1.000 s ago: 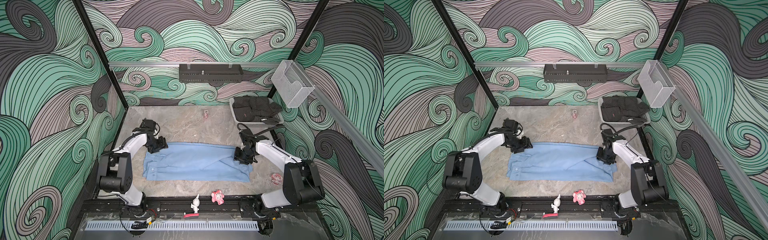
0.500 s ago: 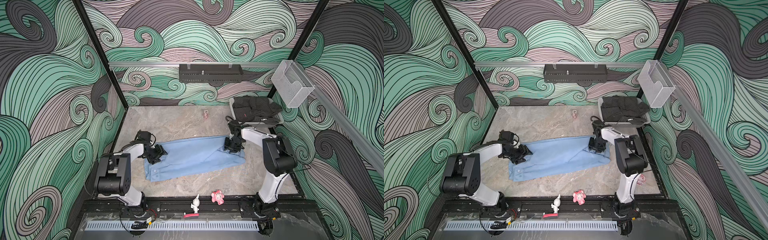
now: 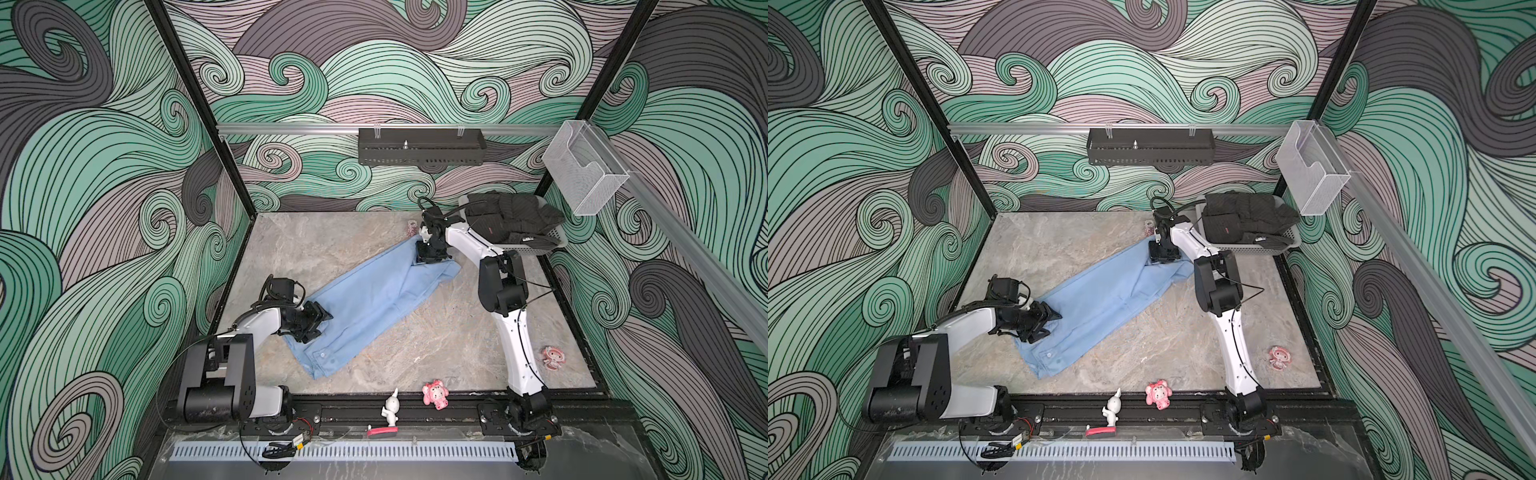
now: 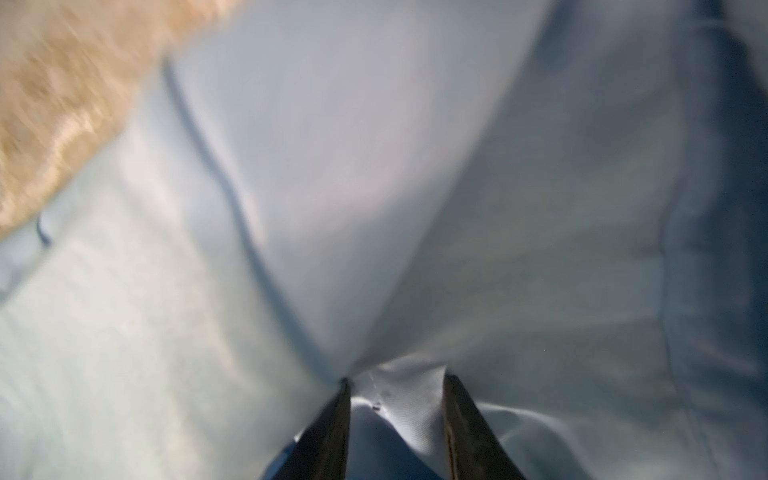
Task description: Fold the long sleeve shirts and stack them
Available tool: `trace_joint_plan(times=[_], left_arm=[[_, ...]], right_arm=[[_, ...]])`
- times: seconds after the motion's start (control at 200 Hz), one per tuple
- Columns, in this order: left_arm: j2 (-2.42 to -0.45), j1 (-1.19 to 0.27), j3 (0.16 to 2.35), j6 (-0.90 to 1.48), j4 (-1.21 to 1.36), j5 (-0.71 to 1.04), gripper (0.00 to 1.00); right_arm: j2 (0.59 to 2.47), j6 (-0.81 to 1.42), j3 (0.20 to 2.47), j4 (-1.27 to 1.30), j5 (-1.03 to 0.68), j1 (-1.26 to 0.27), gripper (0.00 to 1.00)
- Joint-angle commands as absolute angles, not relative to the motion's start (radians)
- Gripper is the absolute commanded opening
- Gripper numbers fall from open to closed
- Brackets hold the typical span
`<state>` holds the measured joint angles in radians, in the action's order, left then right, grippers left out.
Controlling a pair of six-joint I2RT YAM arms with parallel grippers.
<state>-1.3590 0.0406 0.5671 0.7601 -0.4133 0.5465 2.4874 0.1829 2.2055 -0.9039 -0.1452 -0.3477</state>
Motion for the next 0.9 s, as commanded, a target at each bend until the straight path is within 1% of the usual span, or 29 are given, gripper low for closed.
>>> trace_joint_plan(times=[0.0, 0.09, 0.165, 0.24, 0.29, 0.345, 0.385, 0.445, 0.47, 0.56, 0.68, 0.896], left_arm=[[-1.311, 0.03, 0.582, 0.796, -0.535, 0.566, 0.66], [-1.233, 0.023, 0.688, 0.753, -0.632, 0.547, 0.68], [-1.191, 0.021, 0.79, 0.7, -0.696, 0.508, 0.7], [-1.198, 0.021, 0.873, 0.639, -0.737, 0.452, 0.71], [-1.228, 0.021, 0.919, 0.599, -0.737, 0.429, 0.72], [-1.281, 0.022, 0.965, 0.547, -0.741, 0.406, 0.72], [-1.331, 0.021, 1.004, 0.499, -0.751, 0.388, 0.72], [-1.415, 0.021, 1.069, 0.427, -0.787, 0.368, 0.73], [-1.479, 0.021, 1.104, 0.398, -0.822, 0.356, 0.73], [-1.639, 0.02, 1.226, 0.33, -0.938, 0.302, 0.74], [-1.724, 0.02, 1.244, 0.289, -0.935, 0.254, 0.74], [-1.828, 0.02, 1.197, 0.254, -0.954, 0.263, 0.74]], right_arm=[[2.513, 0.079, 2.372, -1.096, -0.111, -0.344, 0.44], [2.427, 0.065, 2.33, -1.123, -0.078, -0.345, 0.49], [2.304, 0.102, 2.22, -1.124, -0.037, -0.345, 0.55], [2.184, 0.165, 2.078, -1.11, -0.016, -0.344, 0.58], [2.108, 0.237, 1.958, -1.074, -0.018, -0.341, 0.6], [2.02, 0.316, 1.788, -0.98, -0.066, -0.339, 0.62], [1.966, 0.379, 1.664, -0.894, -0.098, -0.339, 0.66], [1.896, 0.477, 1.499, -0.764, -0.135, -0.344, 0.67], [1.88, 0.513, 1.449, -0.712, -0.156, -0.344, 0.67], [1.9, 0.574, 1.377, -0.638, -0.205, -0.352, 0.67], [1.977, 0.581, 1.4, -0.613, -0.238, -0.353, 0.67], [2.15, 0.53, 1.58, -0.66, -0.235, -0.337, 0.67]])
